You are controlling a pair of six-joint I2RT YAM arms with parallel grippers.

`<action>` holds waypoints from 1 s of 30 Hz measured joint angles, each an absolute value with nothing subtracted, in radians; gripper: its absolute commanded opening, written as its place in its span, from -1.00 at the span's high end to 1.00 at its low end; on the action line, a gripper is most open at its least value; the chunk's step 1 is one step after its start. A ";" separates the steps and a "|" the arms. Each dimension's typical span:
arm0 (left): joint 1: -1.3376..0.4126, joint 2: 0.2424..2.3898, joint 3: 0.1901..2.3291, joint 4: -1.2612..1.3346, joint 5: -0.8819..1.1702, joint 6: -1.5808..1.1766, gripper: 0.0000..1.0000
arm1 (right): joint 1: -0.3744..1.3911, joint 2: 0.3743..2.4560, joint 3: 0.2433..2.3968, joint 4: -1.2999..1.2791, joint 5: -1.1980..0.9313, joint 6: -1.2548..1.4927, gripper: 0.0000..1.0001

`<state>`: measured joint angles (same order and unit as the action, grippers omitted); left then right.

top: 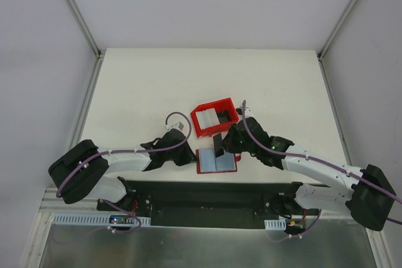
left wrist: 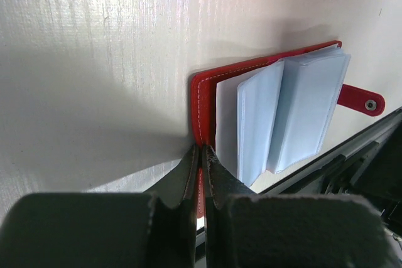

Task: Put the credit cards into the card holder
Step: Turn over the card slot in the card holder, then insert the credit card into the card holder.

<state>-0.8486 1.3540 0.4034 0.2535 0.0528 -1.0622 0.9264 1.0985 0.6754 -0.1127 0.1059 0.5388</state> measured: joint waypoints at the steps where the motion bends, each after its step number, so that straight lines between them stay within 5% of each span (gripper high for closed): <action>1: -0.849 1.354 0.403 0.253 0.053 -1.062 1.00 | 0.919 1.099 0.662 -0.118 0.105 0.540 0.99; 13: -0.849 1.355 0.403 0.254 0.054 -1.055 1.00 | 0.880 1.107 0.591 -0.191 0.112 0.546 0.99; 30: -0.842 1.371 0.416 0.254 0.074 -1.040 1.00 | 0.872 1.225 0.472 0.060 -0.007 0.636 0.99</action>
